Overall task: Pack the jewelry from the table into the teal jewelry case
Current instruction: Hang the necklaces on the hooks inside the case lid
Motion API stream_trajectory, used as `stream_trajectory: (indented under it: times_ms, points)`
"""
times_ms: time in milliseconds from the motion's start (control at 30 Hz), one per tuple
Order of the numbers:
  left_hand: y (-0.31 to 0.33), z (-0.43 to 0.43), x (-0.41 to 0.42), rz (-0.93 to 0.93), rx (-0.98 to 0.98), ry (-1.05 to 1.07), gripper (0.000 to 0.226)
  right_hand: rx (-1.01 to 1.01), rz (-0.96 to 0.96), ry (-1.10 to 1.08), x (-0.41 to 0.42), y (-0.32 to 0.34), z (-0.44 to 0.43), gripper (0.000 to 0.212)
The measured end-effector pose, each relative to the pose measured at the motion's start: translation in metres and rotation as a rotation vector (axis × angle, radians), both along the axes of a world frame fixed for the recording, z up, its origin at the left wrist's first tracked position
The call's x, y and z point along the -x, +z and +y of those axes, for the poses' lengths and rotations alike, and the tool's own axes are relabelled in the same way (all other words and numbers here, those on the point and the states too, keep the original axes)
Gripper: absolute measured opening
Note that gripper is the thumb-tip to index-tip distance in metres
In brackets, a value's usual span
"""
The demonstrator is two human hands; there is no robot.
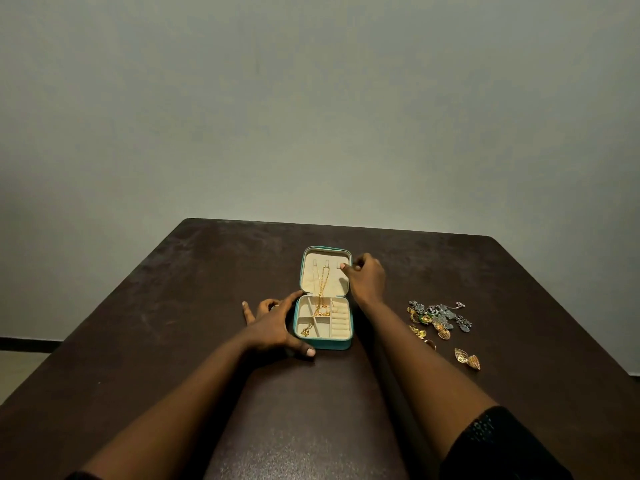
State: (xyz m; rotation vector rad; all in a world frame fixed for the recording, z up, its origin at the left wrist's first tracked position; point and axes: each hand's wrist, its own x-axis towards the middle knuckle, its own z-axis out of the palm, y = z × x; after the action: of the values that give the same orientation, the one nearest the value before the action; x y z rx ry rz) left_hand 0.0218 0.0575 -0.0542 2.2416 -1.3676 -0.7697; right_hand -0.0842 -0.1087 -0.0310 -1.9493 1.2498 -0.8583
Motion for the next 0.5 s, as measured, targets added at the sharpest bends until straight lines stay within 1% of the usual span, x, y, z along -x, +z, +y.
stream_trajectory:
  times_ms: [100, 200, 233, 333, 367, 433, 500]
  points:
    - [-0.001, -0.002, -0.005, -0.013, 0.018, -0.032, 0.131, 0.142, 0.025, -0.026, 0.004, 0.006, 0.008, 0.024]
    - [0.002, -0.005, -0.006, -0.033, 0.156, 0.041, 0.112, 0.226, 0.087, 0.061, 0.002, 0.011, 0.012, 0.019]
    - [0.004, -0.008, -0.005, -0.054, 0.213, 0.075, 0.099, 0.245, 0.127, 0.106, 0.001, 0.012, 0.014, 0.019]
    - [0.014, -0.02, -0.002, -0.211, 0.369, 0.206, 0.039, 0.285, 0.234, 0.211, -0.007, 0.012, 0.02, 0.024]
    - [0.018, -0.024, -0.001, -0.272, 0.395, 0.239, 0.029, 0.285, 0.248, 0.222, -0.009, 0.012, 0.022, 0.024]
    - [0.024, -0.035, 0.001, -0.367, 0.397, 0.265, 0.023, 0.273, 0.265, 0.221, -0.015, 0.013, 0.024, 0.023]
    - [0.029, -0.045, 0.004, -0.435, 0.348, 0.278, 0.025, 0.269, 0.301, 0.211, -0.019, 0.014, 0.025, 0.023]
